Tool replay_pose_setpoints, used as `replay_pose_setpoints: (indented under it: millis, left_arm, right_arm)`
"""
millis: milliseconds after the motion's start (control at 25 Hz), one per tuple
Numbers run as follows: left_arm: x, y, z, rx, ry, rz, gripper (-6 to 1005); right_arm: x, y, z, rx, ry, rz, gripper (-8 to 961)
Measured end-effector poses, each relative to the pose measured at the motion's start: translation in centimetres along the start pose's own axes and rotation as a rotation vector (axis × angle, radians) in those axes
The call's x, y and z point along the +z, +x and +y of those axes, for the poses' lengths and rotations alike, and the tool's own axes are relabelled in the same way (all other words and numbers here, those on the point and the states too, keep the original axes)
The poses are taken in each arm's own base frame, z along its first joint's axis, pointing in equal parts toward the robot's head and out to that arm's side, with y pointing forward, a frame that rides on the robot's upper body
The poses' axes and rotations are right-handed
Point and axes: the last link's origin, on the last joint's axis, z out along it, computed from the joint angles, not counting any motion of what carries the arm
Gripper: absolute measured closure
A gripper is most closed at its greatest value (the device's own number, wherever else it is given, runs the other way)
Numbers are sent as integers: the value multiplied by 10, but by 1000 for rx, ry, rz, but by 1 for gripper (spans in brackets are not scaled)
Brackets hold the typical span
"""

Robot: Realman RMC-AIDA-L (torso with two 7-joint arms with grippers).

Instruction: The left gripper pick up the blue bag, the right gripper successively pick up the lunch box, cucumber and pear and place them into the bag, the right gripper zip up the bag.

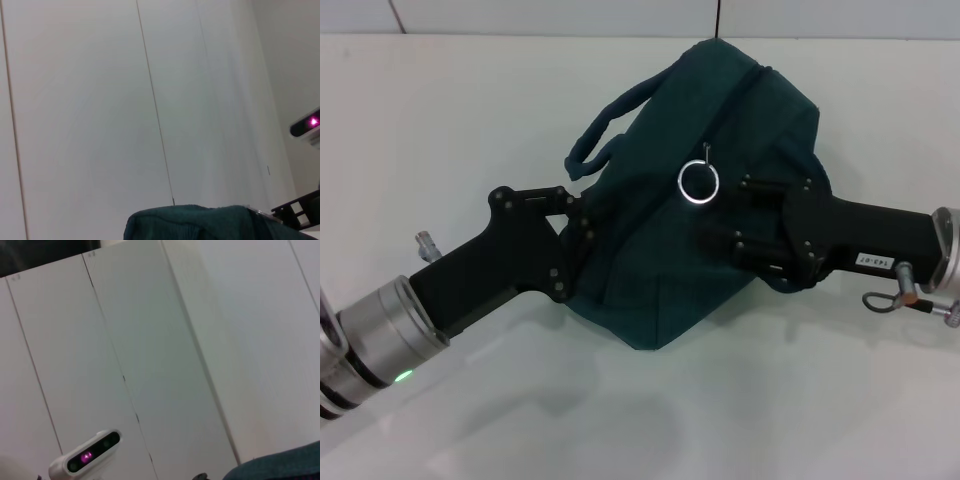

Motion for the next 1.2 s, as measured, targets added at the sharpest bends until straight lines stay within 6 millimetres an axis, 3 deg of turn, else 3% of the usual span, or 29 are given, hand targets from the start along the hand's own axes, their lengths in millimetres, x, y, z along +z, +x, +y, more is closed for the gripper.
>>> replay_pose_setpoints:
  millis: [1000, 1200]
  left_arm:
    - [0, 1, -1, 4, 0, 1, 952]
    - [0, 1, -1, 6, -3, 1, 952]
  right_arm:
    - [4, 2, -6, 14, 64, -31, 541]
    - [5, 2, -5, 11, 62, -35, 689]
